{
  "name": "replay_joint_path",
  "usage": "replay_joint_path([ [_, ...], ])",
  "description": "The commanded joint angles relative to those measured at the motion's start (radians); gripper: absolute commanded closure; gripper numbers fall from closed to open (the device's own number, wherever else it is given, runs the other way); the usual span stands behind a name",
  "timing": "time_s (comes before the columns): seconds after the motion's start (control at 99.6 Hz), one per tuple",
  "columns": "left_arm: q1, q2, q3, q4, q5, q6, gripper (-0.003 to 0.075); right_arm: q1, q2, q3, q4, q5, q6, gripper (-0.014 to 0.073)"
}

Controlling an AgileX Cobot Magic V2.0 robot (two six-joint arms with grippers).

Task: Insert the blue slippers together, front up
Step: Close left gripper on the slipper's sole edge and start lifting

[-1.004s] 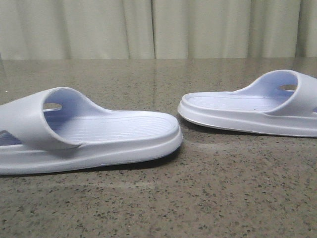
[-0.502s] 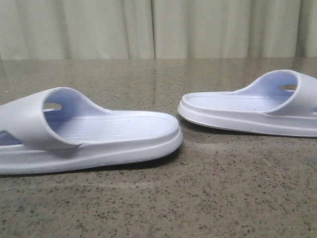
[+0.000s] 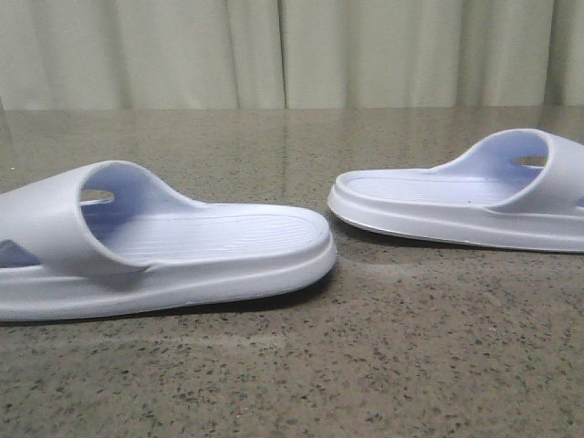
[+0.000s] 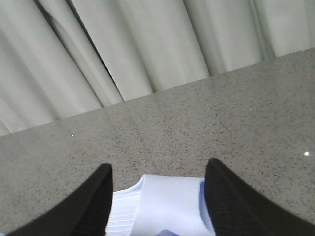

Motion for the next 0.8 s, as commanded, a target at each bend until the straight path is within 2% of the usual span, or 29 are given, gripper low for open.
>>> replay_joint_path([
  [0.0, -0.007, 0.012, -0.02, -0.021, 0.019, 0.002, 0.0237, -0.006, 0.024, -0.033, 0.007, -0.083, -0.003, 0.0239],
  [0.412, -0.007, 0.012, -0.02, -0.108, 0.079, 0.102, 0.0307, -0.006, 0.024, -0.033, 0.008, -0.087, -0.003, 0.0239],
  [0.693, -0.007, 0.012, -0.02, -0.122, 0.079, 0.106, 0.0311, -0.006, 0.024, -0.033, 0.01, -0.087, -0.003, 0.0239],
  [0.793, -0.007, 0.012, -0.02, -0.122, 0.075, 0.108, 0.0359, -0.006, 0.024, -0.033, 0.012, -0.087, -0.003, 0.0239],
])
